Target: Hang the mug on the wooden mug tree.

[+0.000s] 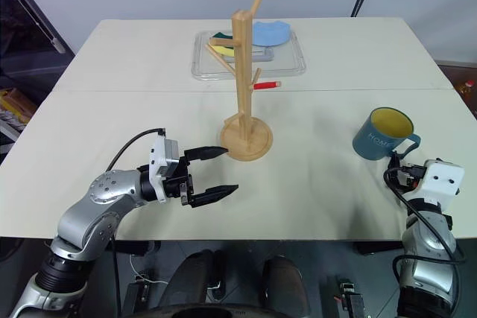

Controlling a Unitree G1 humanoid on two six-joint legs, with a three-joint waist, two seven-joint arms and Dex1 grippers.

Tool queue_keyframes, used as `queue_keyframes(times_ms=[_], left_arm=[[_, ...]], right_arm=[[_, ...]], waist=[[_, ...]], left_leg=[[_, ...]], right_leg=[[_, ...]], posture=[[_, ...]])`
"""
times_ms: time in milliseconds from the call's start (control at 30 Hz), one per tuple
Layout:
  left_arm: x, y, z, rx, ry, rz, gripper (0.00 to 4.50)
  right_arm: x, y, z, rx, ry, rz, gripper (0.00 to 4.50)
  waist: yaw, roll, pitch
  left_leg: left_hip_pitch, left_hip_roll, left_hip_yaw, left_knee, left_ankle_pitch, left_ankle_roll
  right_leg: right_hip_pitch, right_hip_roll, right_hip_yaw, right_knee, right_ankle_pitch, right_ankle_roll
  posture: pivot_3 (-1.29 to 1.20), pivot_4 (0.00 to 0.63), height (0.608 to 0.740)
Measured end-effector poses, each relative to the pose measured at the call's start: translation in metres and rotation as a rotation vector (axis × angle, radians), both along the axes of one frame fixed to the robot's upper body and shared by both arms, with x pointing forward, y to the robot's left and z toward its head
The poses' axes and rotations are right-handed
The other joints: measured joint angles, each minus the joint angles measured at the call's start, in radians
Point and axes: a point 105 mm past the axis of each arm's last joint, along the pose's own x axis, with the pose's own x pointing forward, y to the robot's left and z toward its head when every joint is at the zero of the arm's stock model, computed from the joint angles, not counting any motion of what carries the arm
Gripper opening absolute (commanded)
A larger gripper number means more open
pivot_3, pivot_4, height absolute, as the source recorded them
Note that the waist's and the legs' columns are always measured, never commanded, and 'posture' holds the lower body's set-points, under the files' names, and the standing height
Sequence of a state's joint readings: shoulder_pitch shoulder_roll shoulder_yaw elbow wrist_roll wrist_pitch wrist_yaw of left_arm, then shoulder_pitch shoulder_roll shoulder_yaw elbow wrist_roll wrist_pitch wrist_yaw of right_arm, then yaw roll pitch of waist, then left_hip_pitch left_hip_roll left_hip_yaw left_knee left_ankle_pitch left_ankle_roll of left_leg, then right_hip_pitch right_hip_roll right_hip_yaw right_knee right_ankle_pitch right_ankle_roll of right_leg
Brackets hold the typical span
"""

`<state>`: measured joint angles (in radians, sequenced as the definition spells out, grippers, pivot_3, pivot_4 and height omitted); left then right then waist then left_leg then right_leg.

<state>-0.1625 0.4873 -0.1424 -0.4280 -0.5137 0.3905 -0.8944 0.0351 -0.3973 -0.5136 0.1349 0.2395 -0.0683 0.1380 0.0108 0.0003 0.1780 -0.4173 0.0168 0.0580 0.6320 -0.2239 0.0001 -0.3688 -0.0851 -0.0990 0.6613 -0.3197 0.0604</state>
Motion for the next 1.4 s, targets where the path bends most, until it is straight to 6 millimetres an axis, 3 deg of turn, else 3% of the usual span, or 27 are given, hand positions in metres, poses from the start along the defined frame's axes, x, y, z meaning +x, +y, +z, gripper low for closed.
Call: queue_keyframes(times_ms=[100,300,567,667,800,900,1000,1167,1400], left_arm=[[0.000,0.000,0.001,0.000,-0.004,0.002,4.50],[0.001,0.000,0.000,0.003,0.005,0.011,4.50],[-0.001,0.004,-0.003,-0.002,0.013,0.024,4.50],[-0.001,0.007,-0.006,-0.003,0.016,0.033,4.50],[0.006,0.020,-0.009,0.011,0.016,0.078,4.50],[0.012,0.030,-0.010,0.014,0.012,0.113,4.50],[0.018,0.039,-0.010,0.024,0.009,0.138,4.50],[0.025,0.045,0.000,0.017,-0.025,0.161,4.50],[0.027,0.048,0.013,-0.019,-0.025,0.174,4.50]], right_arm=[[0.004,0.001,0.002,0.002,-0.006,0.013,3.21],[0.008,0.009,-0.001,0.022,0.004,0.066,0.03],[0.010,0.023,0.005,0.023,0.007,0.140,0.03],[0.013,0.043,0.020,-0.098,0.030,0.268,0.03],[0.017,0.078,0.057,-0.342,0.018,0.482,0.03],[0.013,0.117,0.086,-0.537,-0.003,0.693,0.03],[0.010,0.152,0.101,-0.669,-0.012,0.862,0.03],[0.014,0.177,0.133,-0.763,-0.094,0.940,0.03],[0.019,0.193,0.147,-0.802,-0.114,1.005,0.03]], waist=[[0.000,0.000,0.000],[0.000,0.000,0.000],[-0.001,0.000,0.000],[-0.001,0.001,0.001],[0.000,0.001,0.001],[0.002,0.000,0.001],[0.001,-0.001,0.002],[0.004,-0.003,0.003],[0.002,-0.004,0.003]], left_leg=[[0.000,0.000,0.000,0.000,0.000,0.000],[0.001,0.000,0.001,0.000,0.000,0.000],[0.001,0.001,0.002,0.000,0.000,0.000],[0.001,0.001,0.003,0.000,0.000,0.000],[0.001,0.002,0.004,0.000,0.000,0.000],[0.001,0.002,0.004,0.000,0.000,0.000],[0.001,0.002,0.005,0.000,0.000,0.000],[0.000,0.003,0.005,0.000,0.000,0.000],[-0.001,0.003,0.005,0.001,0.000,0.000]], right_leg=[[0.000,0.000,0.001,0.000,0.000,0.000],[0.000,0.000,0.001,0.000,0.000,0.000],[-0.001,0.001,0.003,0.001,0.000,0.000],[-0.002,0.001,0.004,0.002,0.000,0.000],[-0.003,0.002,0.005,0.002,0.000,0.000],[-0.003,0.003,0.005,0.002,0.000,0.000],[-0.003,0.003,0.005,0.001,0.000,0.000],[-0.003,0.003,0.005,0.001,0.000,0.000],[-0.004,0.002,0.005,0.001,0.000,0.000]], posture=[[0.00,0.150,0.740],[0.00,0.150,0.740],[0.00,0.150,0.740],[0.00,0.150,0.740],[0.00,0.150,0.740],[0.00,0.150,0.740],[0.00,0.150,0.740],[0.00,0.150,0.740],[0.00,0.150,0.740]])
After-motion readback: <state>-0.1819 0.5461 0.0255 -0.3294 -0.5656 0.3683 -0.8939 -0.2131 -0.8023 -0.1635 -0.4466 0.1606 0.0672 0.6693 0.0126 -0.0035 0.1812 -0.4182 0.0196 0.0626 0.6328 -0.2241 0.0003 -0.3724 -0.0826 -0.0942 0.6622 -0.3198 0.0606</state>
